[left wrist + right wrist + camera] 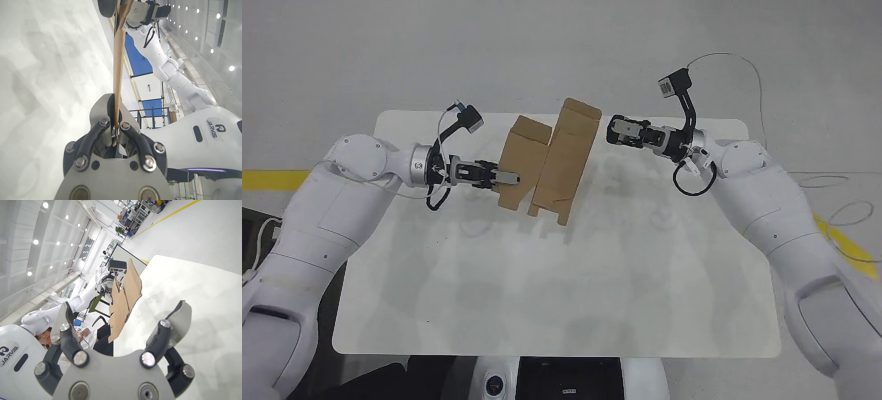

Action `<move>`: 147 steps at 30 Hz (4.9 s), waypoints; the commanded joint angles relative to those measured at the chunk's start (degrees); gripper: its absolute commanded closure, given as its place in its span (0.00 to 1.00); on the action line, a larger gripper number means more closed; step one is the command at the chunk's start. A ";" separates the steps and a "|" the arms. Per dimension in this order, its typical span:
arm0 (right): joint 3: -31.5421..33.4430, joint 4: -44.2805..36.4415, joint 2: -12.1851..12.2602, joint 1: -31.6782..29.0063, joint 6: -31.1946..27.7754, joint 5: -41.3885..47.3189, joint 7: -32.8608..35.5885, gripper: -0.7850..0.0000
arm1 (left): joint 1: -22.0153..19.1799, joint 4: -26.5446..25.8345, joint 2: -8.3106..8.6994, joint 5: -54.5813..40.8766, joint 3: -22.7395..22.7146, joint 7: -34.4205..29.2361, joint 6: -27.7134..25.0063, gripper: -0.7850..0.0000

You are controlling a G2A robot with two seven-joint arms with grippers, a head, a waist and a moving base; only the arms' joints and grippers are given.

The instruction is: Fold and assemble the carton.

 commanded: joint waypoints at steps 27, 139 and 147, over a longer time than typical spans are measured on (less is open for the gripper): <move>-1.48 -8.45 5.48 -0.21 8.84 -7.01 10.07 0.00 | 0.78 -16.11 8.04 4.95 9.09 1.99 -2.00 1.00; -11.82 -19.08 8.94 -1.01 12.16 -0.38 13.37 1.00 | 5.33 -15.18 6.66 3.62 1.30 -1.36 1.39 0.00; -9.65 -14.43 8.15 -1.10 12.97 4.62 14.17 1.00 | 6.31 -13.07 6.40 1.32 -1.11 2.98 2.37 0.00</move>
